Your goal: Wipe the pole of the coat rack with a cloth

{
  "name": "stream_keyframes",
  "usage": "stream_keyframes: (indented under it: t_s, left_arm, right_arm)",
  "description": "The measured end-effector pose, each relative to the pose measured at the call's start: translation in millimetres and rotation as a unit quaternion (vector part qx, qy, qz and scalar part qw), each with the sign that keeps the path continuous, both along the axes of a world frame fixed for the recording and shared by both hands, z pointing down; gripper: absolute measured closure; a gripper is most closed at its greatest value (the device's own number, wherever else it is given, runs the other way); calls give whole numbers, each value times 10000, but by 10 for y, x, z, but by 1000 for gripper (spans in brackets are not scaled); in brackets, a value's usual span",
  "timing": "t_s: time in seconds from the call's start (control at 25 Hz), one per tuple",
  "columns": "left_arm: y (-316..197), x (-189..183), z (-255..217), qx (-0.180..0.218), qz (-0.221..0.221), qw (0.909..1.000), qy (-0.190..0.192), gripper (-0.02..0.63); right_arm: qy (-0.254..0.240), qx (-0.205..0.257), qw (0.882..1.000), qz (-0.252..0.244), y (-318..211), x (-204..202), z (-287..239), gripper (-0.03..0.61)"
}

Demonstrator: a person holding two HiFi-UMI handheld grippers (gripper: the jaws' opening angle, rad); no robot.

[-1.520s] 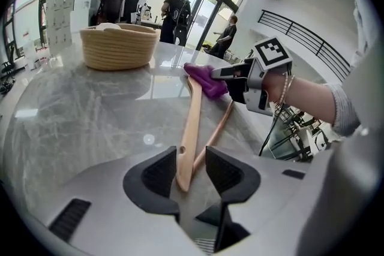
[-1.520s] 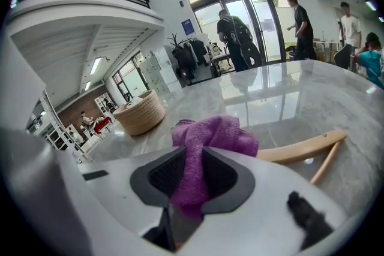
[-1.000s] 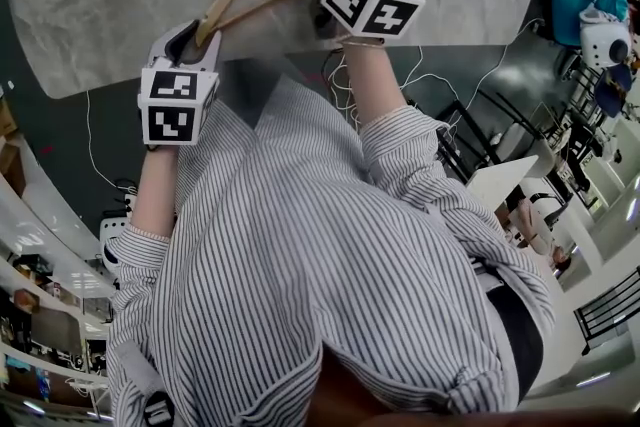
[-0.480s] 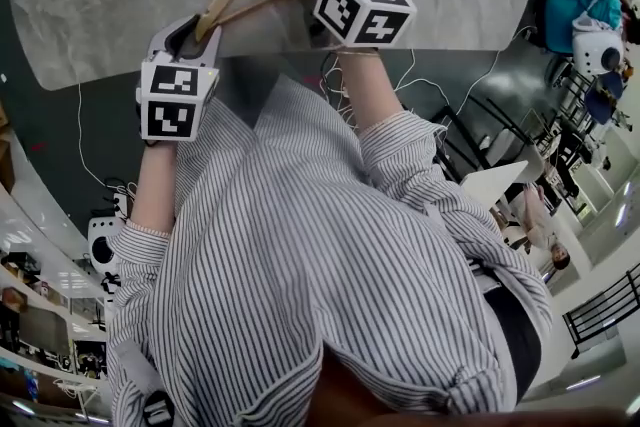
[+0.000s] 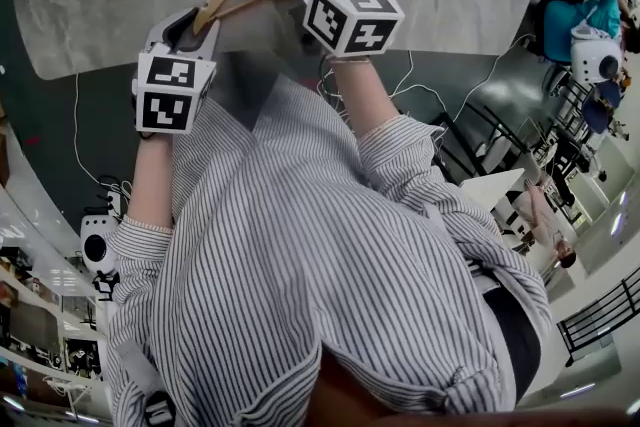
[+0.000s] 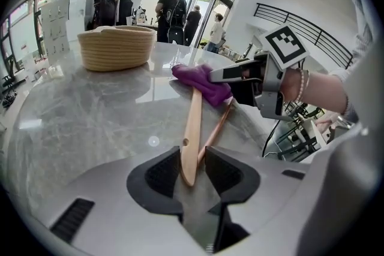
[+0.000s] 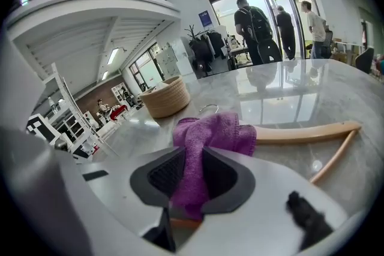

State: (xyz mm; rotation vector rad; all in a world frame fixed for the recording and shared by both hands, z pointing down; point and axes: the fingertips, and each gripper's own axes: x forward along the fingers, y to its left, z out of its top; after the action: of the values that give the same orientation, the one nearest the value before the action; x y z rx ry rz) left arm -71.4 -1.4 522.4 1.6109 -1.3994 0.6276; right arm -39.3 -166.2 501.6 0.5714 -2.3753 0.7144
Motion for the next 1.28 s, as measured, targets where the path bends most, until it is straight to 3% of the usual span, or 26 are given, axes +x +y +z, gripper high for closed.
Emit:
stream_keyframes:
  t_s: [1.28]
  left_arm:
    - [12,-1,31,53,464,9989,104,485]
  right_arm:
    - [-12,-347,9984,-446,933,-182,-17,486]
